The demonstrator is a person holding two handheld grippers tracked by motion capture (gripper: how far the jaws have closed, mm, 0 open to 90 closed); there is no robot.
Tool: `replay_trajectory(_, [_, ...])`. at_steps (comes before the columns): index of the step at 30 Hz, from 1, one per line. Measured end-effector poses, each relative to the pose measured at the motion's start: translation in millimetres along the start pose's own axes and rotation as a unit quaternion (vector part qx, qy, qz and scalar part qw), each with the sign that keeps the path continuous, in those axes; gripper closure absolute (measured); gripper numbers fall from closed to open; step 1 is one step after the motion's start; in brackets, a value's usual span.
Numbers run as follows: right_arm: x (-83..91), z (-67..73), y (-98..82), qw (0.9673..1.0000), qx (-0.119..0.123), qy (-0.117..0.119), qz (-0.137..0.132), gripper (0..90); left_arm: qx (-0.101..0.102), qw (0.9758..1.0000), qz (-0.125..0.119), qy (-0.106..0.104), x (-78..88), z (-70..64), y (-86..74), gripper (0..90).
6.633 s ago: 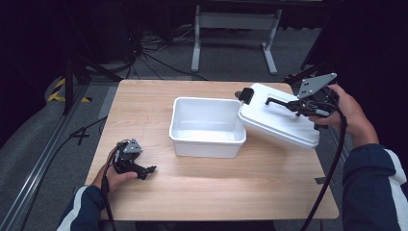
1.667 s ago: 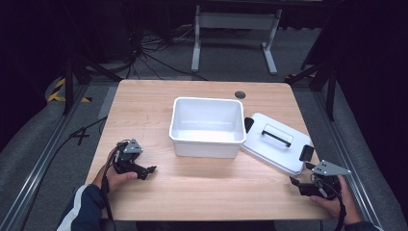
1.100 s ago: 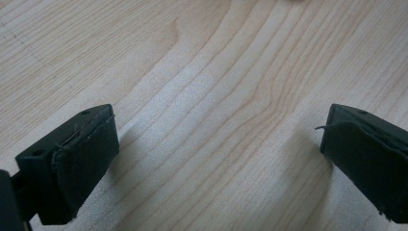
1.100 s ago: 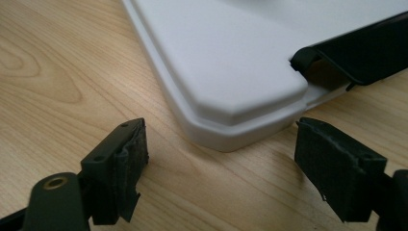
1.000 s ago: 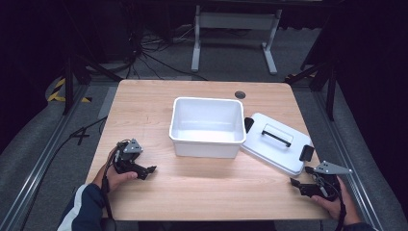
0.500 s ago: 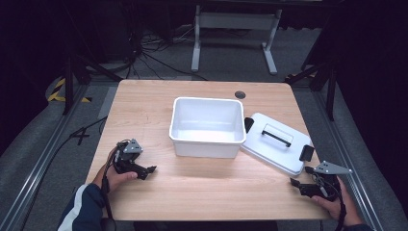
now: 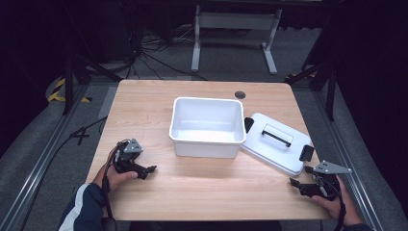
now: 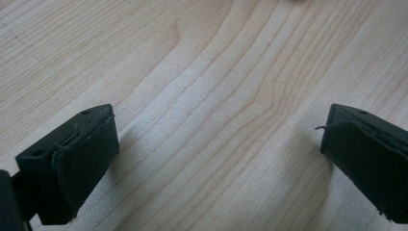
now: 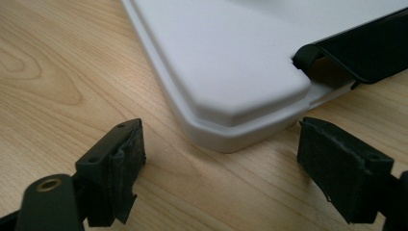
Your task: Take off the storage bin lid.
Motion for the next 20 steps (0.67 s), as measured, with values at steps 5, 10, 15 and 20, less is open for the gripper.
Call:
replay_trajectory(5, [0.2,-0.1,-0.2,1.0000,0.001,0.000,0.001,17.3,0.002,1.0000,-0.002,-0.001,-0.6,-0.3,0.4,0.2])
replay_trajectory(10, [-0.2,0.2,0.1,1.0000,0.003,0.003,0.002,16.8,0.002,1.0000,-0.002,-0.001,-0.4,-0.3,0.1,0.2])
replay_trajectory(15, [-0.3,0.4,0.2,1.0000,0.003,0.004,0.002,16.8,0.002,1.0000,-0.002,-0.001,-0.5,-0.3,0.2,0.2])
replay_trajectory(20, [-0.3,0.4,0.2,1.0000,0.004,0.003,0.002,16.8,0.002,1.0000,-0.001,-0.001,-0.4,0.0,0.4,0.2])
Point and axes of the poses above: each handheld gripper's, and its own axes: x roughly backward along the jaws, y roughly out of its top, z roughly to its left, the point moved 10 cm from there along -x, roughly forward along the jaws, and after that the axes turned 15 degrees about -y, right-handed, at the moved point
